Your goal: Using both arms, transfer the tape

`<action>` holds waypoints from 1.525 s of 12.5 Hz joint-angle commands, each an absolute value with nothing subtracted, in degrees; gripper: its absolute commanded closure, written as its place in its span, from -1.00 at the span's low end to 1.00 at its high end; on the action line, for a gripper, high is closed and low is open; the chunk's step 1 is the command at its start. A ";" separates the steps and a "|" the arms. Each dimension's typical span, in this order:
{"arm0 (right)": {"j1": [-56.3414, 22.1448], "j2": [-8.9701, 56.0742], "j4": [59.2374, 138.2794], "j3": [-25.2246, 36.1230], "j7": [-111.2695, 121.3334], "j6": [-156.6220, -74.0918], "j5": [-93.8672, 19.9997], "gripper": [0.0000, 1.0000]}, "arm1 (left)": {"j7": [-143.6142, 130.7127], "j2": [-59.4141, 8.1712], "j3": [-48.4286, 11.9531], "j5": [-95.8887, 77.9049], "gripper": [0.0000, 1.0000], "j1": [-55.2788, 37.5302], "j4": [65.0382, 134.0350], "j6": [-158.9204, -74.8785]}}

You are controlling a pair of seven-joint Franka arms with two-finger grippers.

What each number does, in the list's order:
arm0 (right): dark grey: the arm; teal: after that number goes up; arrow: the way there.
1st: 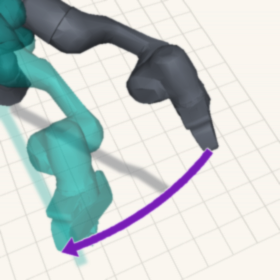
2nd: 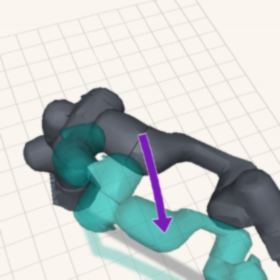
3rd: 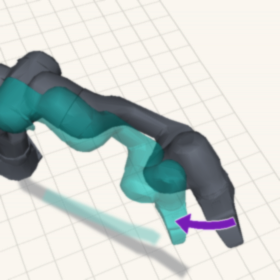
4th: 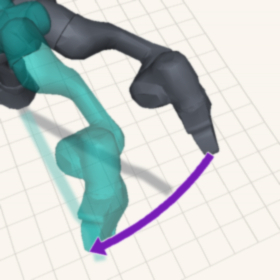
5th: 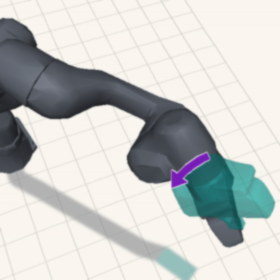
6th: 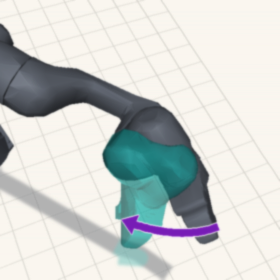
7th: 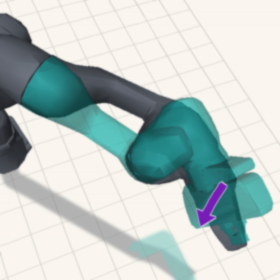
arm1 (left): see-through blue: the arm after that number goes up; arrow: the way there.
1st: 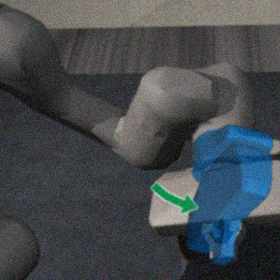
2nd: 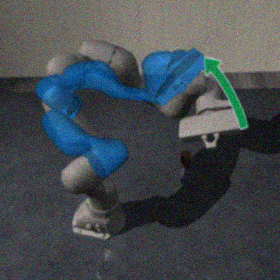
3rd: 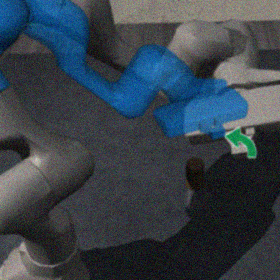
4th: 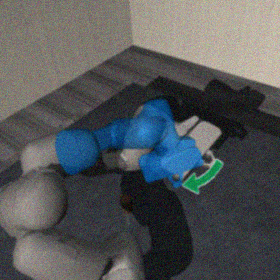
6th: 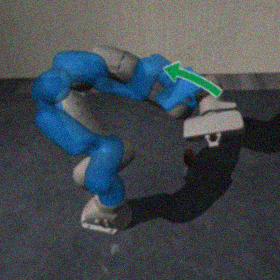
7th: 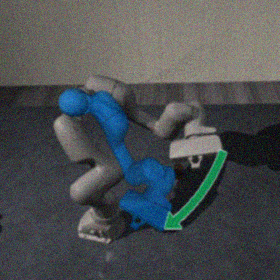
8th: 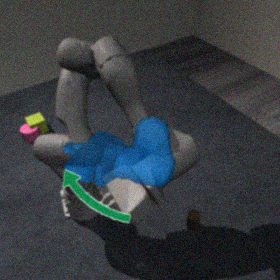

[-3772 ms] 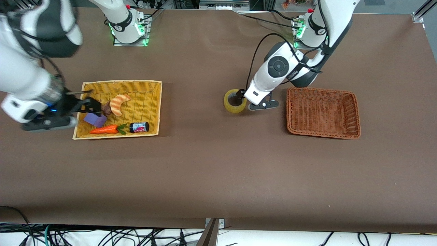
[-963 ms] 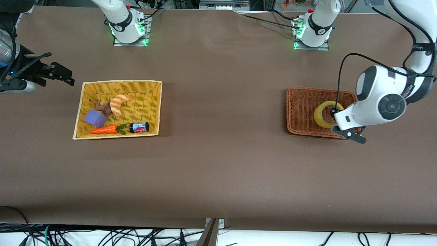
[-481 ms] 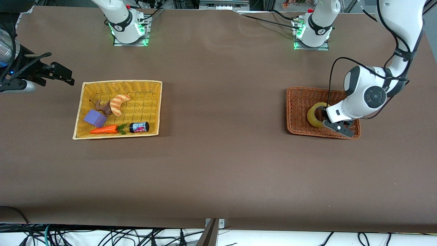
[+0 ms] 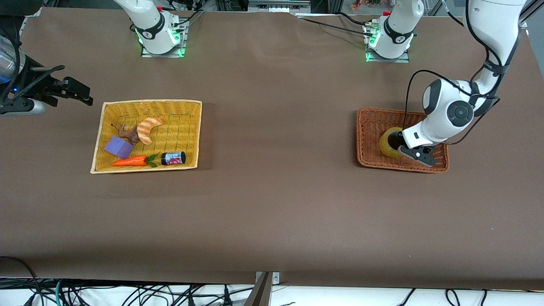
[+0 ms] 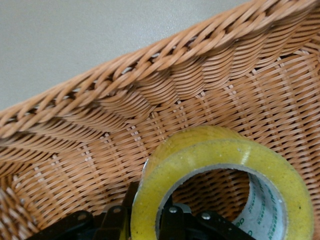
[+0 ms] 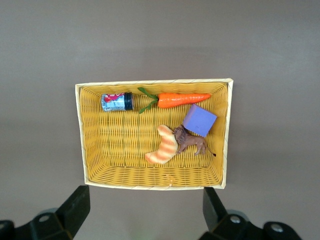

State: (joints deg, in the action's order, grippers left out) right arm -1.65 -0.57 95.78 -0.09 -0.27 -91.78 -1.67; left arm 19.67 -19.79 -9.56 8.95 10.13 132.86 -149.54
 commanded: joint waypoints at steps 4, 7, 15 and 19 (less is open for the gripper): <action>-1.49 -0.35 94.40 -0.44 -1.23 -90.26 -1.85 -1.00 | 21.36 -21.18 -8.70 7.73 0.95 9.49 134.39 -153.55; -1.49 -0.44 94.48 -0.44 -1.32 -90.18 -1.85 -1.00 | 21.18 -19.35 -8.88 7.74 -0.99 8.97 132.90 -149.00; -1.49 -0.44 94.48 -0.44 -1.32 -90.09 -1.85 -1.00 | 7.70 -14.85 -9.23 0.79 -1.00 4.76 95.86 -98.59; -1.49 -0.35 94.48 -0.35 -1.32 -90.09 -1.93 -1.00 | -2.02 -13.11 -9.05 -0.09 -1.00 3.78 82.37 -85.28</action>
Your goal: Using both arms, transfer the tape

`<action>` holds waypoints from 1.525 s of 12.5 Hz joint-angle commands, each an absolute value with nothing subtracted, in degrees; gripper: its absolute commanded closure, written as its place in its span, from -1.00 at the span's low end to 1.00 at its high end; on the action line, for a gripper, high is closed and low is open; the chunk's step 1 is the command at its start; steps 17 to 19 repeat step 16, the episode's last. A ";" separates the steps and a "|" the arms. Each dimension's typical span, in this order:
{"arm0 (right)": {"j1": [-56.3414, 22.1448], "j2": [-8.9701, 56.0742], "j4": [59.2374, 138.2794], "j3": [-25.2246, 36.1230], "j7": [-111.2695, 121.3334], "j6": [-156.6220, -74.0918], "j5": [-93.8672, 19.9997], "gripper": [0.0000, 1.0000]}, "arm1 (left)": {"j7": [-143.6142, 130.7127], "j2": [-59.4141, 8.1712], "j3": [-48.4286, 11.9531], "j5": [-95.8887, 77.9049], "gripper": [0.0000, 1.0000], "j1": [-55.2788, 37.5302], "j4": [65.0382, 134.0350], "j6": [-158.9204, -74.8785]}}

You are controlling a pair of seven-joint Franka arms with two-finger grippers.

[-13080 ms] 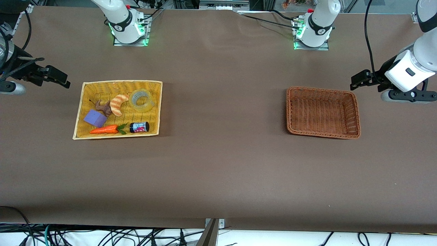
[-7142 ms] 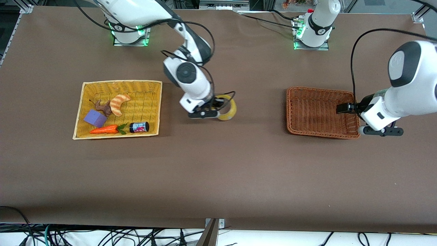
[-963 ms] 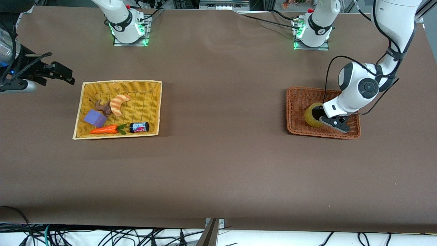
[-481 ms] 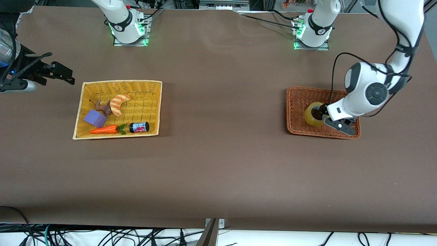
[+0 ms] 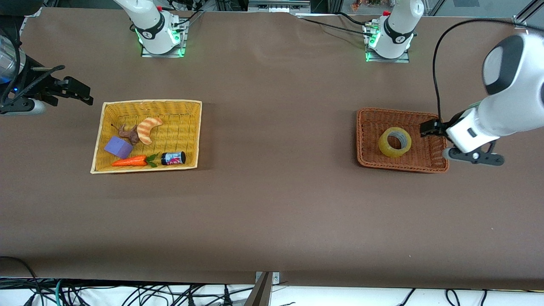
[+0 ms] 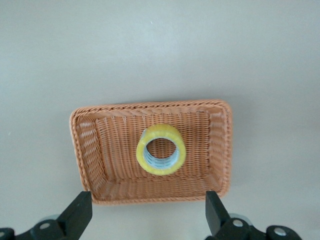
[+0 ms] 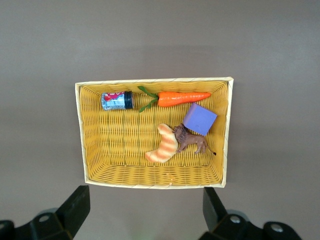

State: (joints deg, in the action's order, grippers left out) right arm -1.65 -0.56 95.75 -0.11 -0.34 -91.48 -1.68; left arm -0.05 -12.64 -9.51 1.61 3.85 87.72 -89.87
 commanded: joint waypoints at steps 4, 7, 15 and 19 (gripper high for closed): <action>-1.49 -0.35 94.40 -0.35 -1.14 -90.18 -1.85 -1.00 | -1.23 -5.65 -1.52 -0.44 -1.00 1.78 82.70 -82.89; -1.49 -0.35 94.48 -0.35 -1.14 -90.17 -1.84 -1.00 | -0.61 -1.86 1.49 -3.75 -1.00 -2.37 87.96 -81.56; -1.49 -0.35 94.39 -0.35 -0.53 -90.53 -1.49 -1.00 | -0.62 -3.43 1.49 -5.71 -1.00 -1.49 89.03 -82.88; -1.49 -0.26 94.39 -0.35 -0.44 -90.61 -1.49 -1.00 | -0.62 -3.51 1.49 -5.71 -1.00 -1.49 88.95 -82.97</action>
